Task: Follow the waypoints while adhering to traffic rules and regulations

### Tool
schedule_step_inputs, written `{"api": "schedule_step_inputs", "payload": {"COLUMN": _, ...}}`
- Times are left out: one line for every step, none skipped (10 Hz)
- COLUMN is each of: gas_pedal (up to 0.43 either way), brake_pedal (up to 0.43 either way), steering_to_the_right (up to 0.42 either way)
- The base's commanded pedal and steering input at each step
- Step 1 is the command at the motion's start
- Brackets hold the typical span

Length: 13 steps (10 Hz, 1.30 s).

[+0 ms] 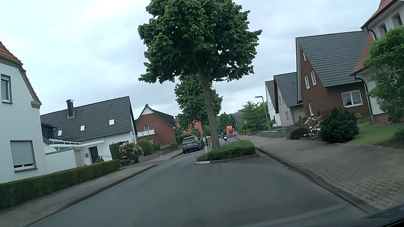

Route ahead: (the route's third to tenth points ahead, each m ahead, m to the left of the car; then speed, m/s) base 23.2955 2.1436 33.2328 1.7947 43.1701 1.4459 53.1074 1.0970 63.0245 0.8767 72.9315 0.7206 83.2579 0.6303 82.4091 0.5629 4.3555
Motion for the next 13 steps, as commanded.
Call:
{"api": "schedule_step_inputs", "payload": {"gas_pedal": 0.0, "brake_pedal": 0.122, "steering_to_the_right": -0.007}}
{"api": "schedule_step_inputs", "payload": {"gas_pedal": 0.0, "brake_pedal": 0.14, "steering_to_the_right": -0.007}}
{"api": "schedule_step_inputs", "payload": {"gas_pedal": 0.0, "brake_pedal": 0.159, "steering_to_the_right": -0.006}}
{"api": "schedule_step_inputs", "payload": {"gas_pedal": 0.0, "brake_pedal": 0.177, "steering_to_the_right": -0.007}}
{"api": "schedule_step_inputs", "payload": {"gas_pedal": 0.0, "brake_pedal": 0.195, "steering_to_the_right": -0.007}}
{"api": "schedule_step_inputs", "payload": {"gas_pedal": 0.0, "brake_pedal": 0.201, "steering_to_the_right": -0.007}}
{"api": "schedule_step_inputs", "payload": {"gas_pedal": 0.0, "brake_pedal": 0.207, "steering_to_the_right": -0.007}}
{"api": "schedule_step_inputs", "payload": {"gas_pedal": 0.0, "brake_pedal": 0.213, "steering_to_the_right": -0.008}}
{"api": "schedule_step_inputs", "payload": {"gas_pedal": 0.0, "brake_pedal": 0.213, "steering_to_the_right": -0.009}}
{"api": "schedule_step_inputs", "payload": {"gas_pedal": 0.0, "brake_pedal": 0.213, "steering_to_the_right": -0.009}}
{"api": "schedule_step_inputs", "payload": {"gas_pedal": 0.0, "brake_pedal": 0.213, "steering_to_the_right": -0.01}}
{"api": "schedule_step_inputs", "payload": {"gas_pedal": 0.0, "brake_pedal": 0.213, "steering_to_the_right": -0.01}}
{"api": "schedule_step_inputs", "payload": {"gas_pedal": 0.0, "brake_pedal": 0.213, "steering_to_the_right": -0.01}}
